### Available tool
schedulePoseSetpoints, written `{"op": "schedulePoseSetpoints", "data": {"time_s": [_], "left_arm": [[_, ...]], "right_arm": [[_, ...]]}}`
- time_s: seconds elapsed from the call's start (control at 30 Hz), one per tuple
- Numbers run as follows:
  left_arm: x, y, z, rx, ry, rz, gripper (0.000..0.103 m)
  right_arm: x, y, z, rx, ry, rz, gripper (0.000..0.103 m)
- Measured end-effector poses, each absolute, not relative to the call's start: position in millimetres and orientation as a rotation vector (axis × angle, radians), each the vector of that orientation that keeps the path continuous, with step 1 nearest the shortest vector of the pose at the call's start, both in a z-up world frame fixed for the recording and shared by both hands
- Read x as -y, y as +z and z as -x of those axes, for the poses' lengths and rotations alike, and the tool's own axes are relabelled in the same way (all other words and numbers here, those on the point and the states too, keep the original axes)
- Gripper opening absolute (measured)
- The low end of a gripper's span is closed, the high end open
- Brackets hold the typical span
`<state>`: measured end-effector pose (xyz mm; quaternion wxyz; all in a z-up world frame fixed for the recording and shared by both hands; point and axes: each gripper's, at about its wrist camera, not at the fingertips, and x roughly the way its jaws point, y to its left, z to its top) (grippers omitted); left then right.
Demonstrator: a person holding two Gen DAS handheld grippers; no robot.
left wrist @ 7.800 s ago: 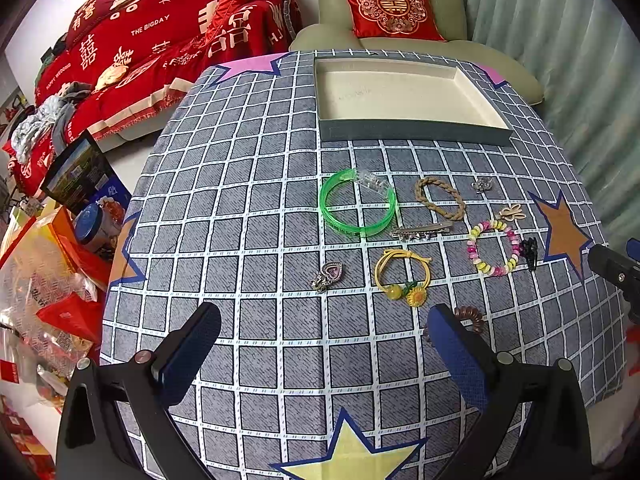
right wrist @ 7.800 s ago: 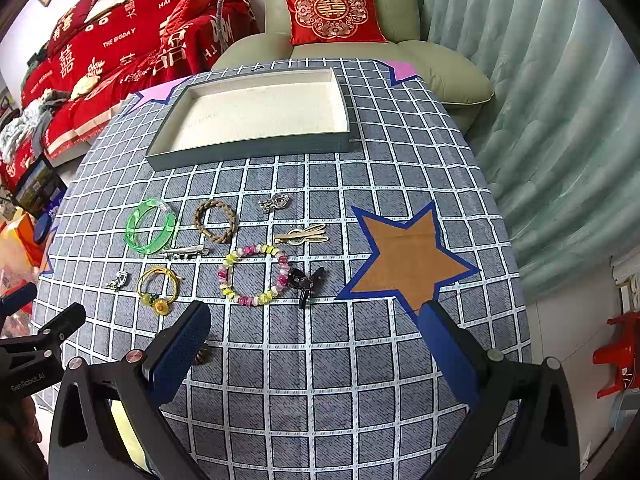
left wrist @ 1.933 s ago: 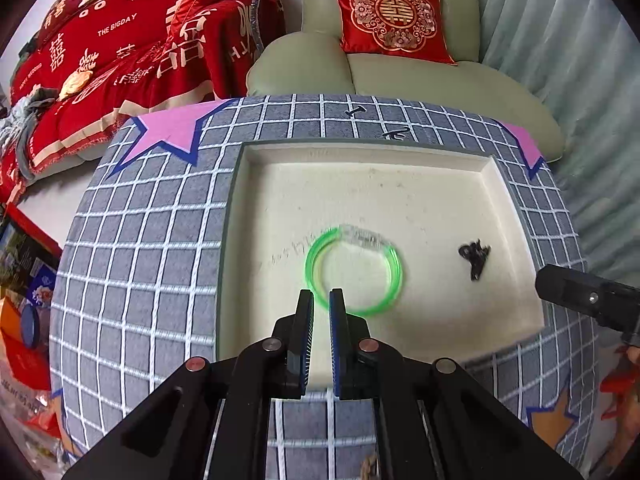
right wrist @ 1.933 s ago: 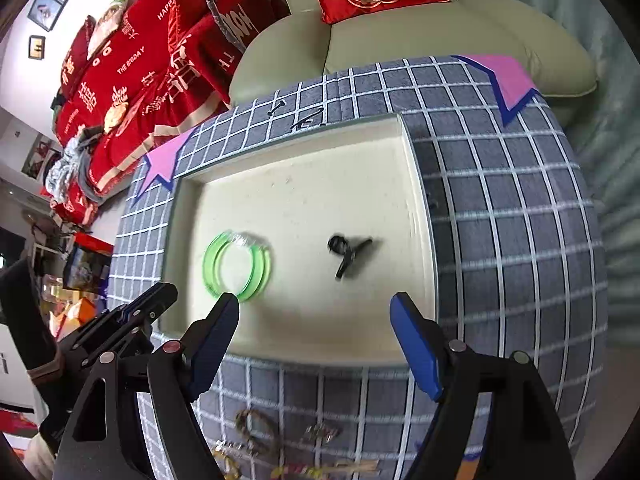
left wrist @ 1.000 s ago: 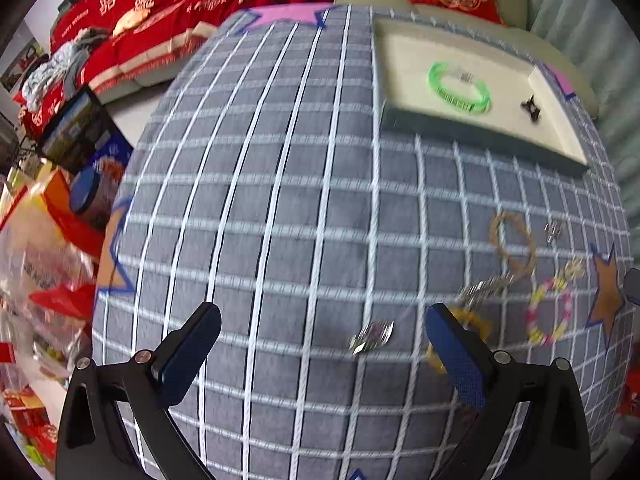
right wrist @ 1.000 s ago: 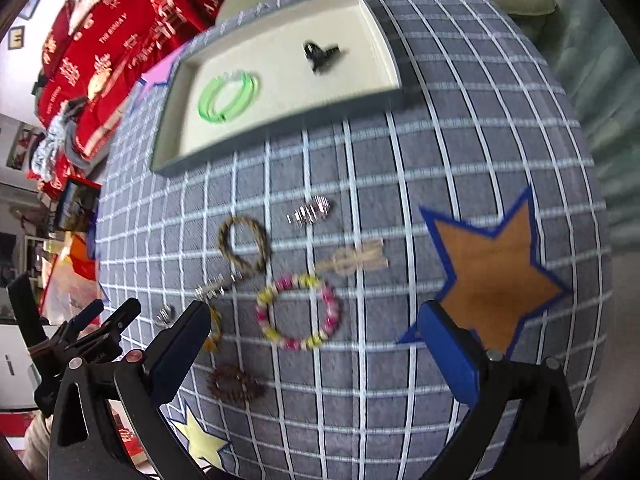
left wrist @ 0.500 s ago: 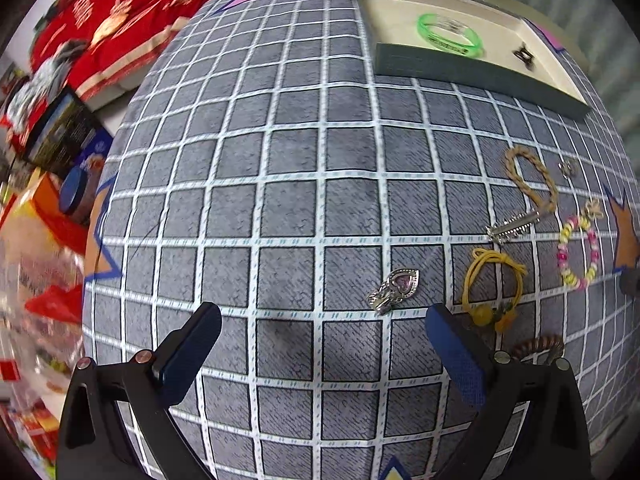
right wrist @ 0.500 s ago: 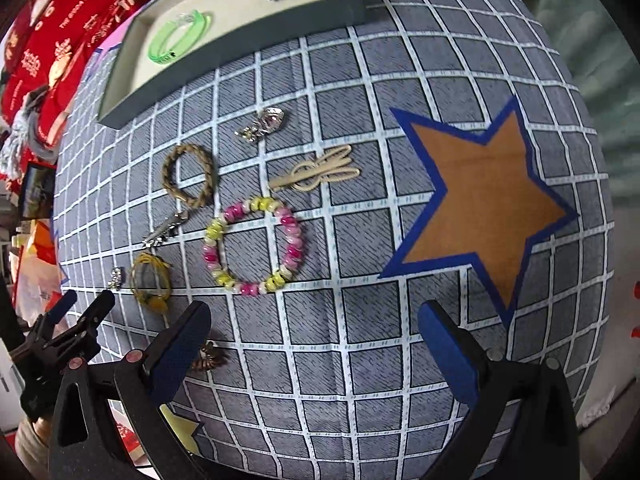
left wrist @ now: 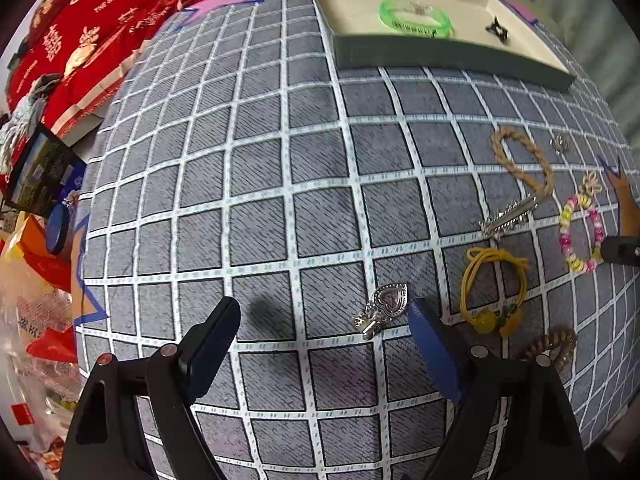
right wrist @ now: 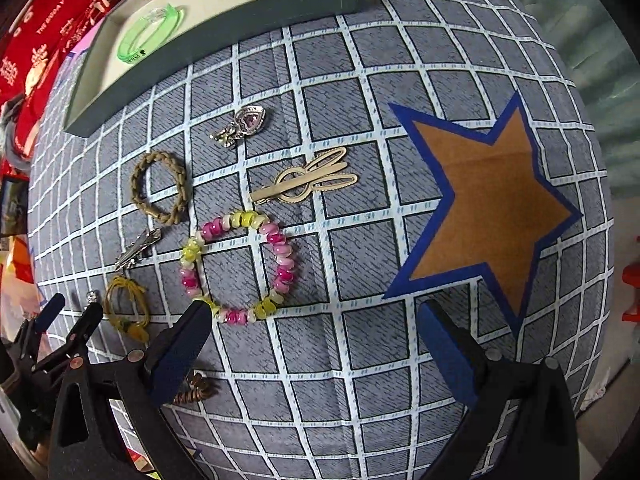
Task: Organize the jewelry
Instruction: 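Lift both tools out of the tray and move back over the remaining jewelry, then grasp the silver heart pendant with the left tool while the right tool grasps the beaded bracelet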
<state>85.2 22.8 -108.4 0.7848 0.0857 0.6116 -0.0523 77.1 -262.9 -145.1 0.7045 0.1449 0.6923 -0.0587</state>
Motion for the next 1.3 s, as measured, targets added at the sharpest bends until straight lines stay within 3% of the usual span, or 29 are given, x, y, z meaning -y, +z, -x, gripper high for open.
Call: {"op": "schedulePoseSetpoints", "data": {"time_s": [0.2,0.33,0.53,0.6,0.63,0.7,0.77,0.8,1.3], "left_arm": [[-12,-111,-90,-1.311,-0.134,-0.186,0.092],[-5,-109,-88,-1.312,-0.166,-0.166,0.079],[-2,-104,-79,-1.322,-0.195,-0.142,0.062],[1,-103,-79,-1.319,-0.202,-0.151,0.057],[3,-102,-79,-1.319,-0.213,-0.147,0.049],[10,-100,-78,-1.313,-0.220,-0.152,0.034],[22,-97,-72,-1.313,-0.225,-0.155,0.027],[25,-96,-70,-1.316,-0.231,-0.143,0.027],[28,-51,-45,-1.289,-0.218,0.032,0.027]], "right_arm": [[246,-158,-87,-1.540,-0.173,-0.300,0.094],[229,-158,-92,-1.535,-0.173,-0.227,0.088],[215,-160,-97,-1.524,-0.171,-0.129,0.067],[214,-158,-97,-1.516,-0.160,-0.112,0.056],[212,-159,-97,-1.512,-0.151,-0.101,0.052],[208,-158,-99,-1.507,-0.132,-0.080,0.028],[207,-155,-100,-1.508,-0.121,-0.068,0.013],[206,-155,-100,-1.507,-0.119,-0.071,0.010],[233,-107,-91,-1.435,-0.048,-0.226,0.010]]}}
